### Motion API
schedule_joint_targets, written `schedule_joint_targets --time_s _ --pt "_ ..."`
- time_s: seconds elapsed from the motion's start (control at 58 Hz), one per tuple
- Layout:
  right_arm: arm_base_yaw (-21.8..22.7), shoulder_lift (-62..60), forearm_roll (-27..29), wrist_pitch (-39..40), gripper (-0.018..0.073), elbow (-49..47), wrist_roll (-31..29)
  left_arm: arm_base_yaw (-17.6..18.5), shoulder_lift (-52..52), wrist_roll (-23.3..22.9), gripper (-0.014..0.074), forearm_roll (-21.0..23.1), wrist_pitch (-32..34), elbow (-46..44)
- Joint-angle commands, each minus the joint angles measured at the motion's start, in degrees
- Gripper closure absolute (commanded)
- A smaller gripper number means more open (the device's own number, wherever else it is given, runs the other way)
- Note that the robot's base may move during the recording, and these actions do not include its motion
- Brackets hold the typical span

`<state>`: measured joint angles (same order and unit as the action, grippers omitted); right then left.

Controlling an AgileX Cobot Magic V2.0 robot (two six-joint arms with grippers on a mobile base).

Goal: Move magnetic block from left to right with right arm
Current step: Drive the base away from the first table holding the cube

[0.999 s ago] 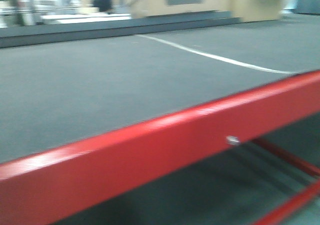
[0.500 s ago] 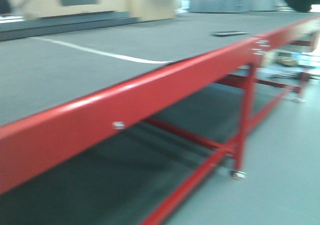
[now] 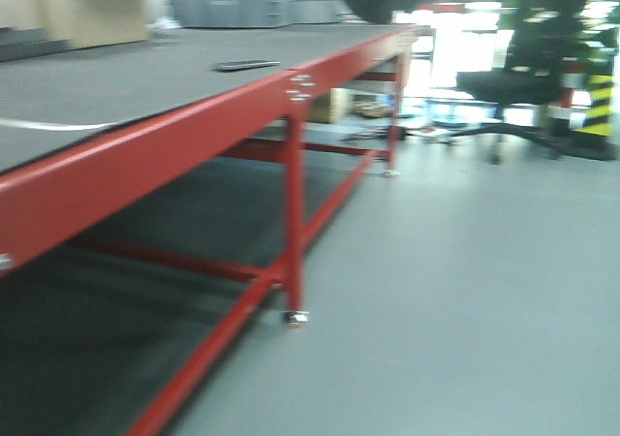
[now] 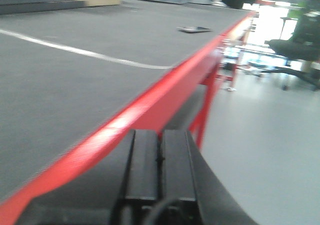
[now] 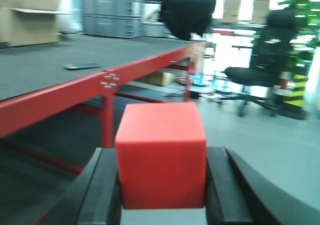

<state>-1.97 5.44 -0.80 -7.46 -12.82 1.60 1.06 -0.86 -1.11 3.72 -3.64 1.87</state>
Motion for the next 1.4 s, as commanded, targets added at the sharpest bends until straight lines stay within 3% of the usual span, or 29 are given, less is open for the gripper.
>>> schedule_joint_targets --time_s 0.0,1.378 --pt "0.30 0.62 -0.59 5.14 0.0282 -1.79 -0.30 0.21 -0.62 -0.10 0.0713 0.29 4.84 0.48" --pt "0.30 0.62 -0.59 5.14 0.0282 -1.79 -0.30 0.21 -0.62 -0.10 0.0713 0.29 4.84 0.48"
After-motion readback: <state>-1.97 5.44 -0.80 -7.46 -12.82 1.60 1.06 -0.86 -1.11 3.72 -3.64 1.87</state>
